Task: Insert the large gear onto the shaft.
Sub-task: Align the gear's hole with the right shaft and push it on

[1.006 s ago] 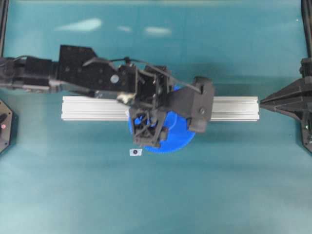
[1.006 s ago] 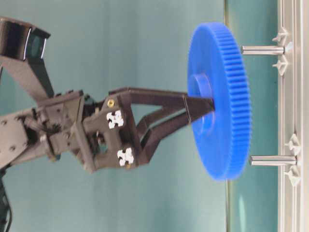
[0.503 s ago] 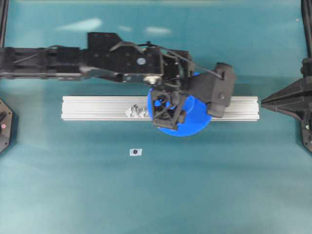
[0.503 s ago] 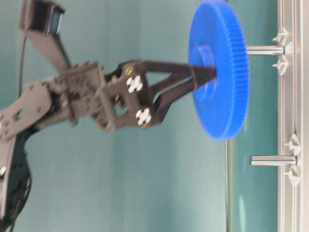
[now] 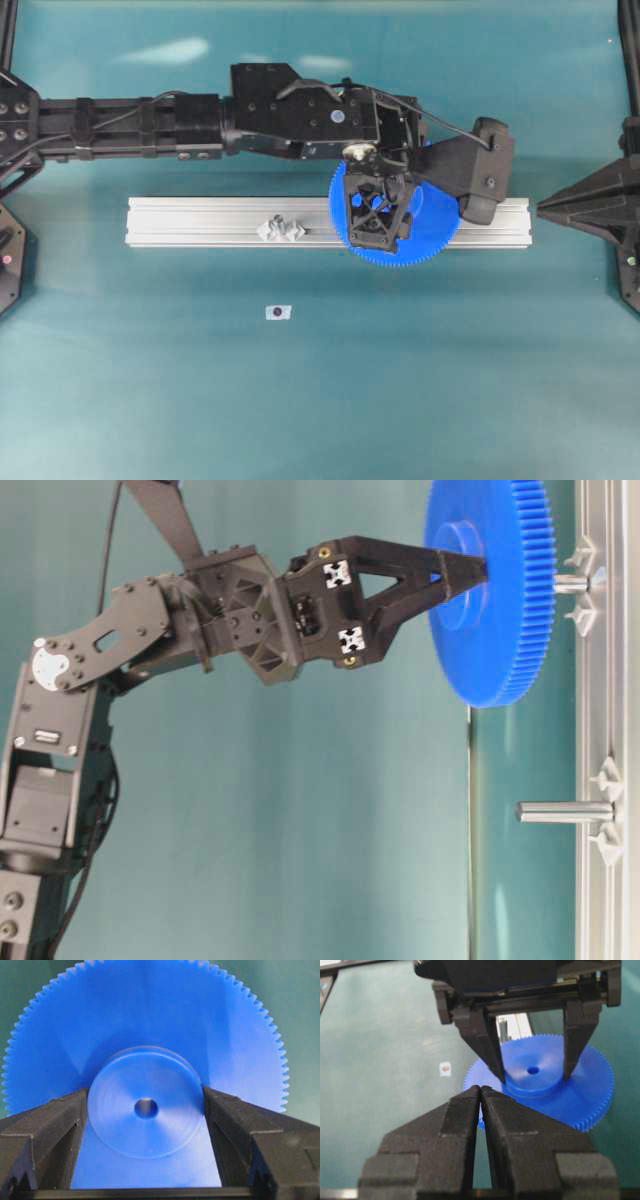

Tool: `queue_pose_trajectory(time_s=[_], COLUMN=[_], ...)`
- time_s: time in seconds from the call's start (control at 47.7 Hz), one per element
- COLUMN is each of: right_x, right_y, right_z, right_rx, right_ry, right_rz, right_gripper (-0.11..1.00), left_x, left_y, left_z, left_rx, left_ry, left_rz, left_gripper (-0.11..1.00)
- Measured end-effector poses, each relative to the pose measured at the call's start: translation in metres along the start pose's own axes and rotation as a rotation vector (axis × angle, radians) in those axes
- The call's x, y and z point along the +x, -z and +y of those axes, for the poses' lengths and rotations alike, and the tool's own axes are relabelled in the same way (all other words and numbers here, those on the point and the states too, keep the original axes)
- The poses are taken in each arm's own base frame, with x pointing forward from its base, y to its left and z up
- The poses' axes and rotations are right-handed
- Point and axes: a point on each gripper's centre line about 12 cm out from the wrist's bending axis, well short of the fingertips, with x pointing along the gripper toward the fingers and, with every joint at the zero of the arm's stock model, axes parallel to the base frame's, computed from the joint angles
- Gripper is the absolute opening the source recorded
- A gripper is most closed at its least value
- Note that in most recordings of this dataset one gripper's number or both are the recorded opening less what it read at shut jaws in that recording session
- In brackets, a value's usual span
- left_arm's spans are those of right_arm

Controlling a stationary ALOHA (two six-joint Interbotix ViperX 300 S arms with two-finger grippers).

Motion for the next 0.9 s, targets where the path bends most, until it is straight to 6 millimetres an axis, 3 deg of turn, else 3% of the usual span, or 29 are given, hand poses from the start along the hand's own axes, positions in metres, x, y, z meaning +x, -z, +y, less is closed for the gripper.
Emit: queue_pose_trajectory(time_s=[0.251, 0.901], right_x=[-0.001, -0.001], right_y=[0.000, 0.001], right_z=[0.000, 0.000], right_rx=[0.002, 0.002], right_ry=[0.001, 0.001], right_rz=[-0.003, -0.002], right_gripper=[0.16, 0.16], left_x=[0.012, 0.014], left_y=[0.005, 0.007], left_z=[0.007, 0.018], left_rx=[-0.014, -0.036], left_ry=[0.002, -0.003], left_rz=[0.024, 0.019], left_gripper=[0.77, 0.77])
